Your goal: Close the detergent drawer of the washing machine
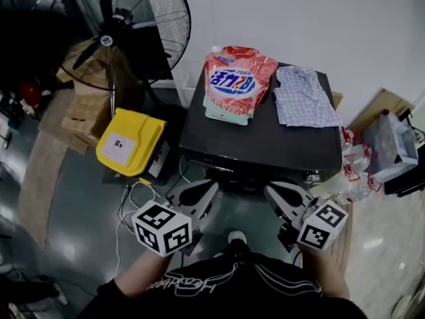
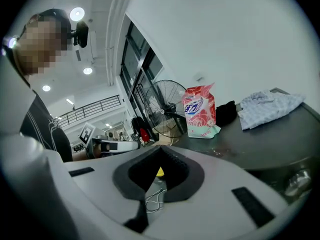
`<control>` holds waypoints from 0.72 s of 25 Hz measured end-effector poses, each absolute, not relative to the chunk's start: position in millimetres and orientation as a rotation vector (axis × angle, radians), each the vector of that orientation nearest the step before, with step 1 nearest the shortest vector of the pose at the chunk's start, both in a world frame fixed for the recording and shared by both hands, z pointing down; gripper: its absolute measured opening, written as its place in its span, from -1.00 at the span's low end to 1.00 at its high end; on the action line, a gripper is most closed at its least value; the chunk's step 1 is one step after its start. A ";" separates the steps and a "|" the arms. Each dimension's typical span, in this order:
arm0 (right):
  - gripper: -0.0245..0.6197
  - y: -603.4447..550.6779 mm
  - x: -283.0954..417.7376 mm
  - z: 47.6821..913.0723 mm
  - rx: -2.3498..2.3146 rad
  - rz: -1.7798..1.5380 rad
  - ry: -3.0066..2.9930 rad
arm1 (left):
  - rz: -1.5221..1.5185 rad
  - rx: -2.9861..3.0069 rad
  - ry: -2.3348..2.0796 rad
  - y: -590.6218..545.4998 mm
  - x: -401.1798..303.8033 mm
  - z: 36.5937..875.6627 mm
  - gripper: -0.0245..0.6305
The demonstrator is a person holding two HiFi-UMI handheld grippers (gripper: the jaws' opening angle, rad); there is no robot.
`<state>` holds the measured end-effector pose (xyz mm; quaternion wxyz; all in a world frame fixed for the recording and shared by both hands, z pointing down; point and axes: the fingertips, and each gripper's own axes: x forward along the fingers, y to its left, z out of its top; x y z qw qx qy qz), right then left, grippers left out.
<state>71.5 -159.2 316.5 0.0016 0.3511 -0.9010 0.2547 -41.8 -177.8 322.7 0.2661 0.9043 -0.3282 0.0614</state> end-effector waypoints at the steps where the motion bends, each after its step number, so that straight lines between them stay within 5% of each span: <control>1: -0.84 -155.2 69.2 312.9 1.100 0.788 -2.836 | 0.158 2.455 -0.875 -173.6 -42.2 317.5 -0.85; 18: -0.84 -114.6 60.0 286.0 1.148 0.662 -2.858 | 0.082 2.537 -0.767 -134.6 -36.6 287.5 -0.85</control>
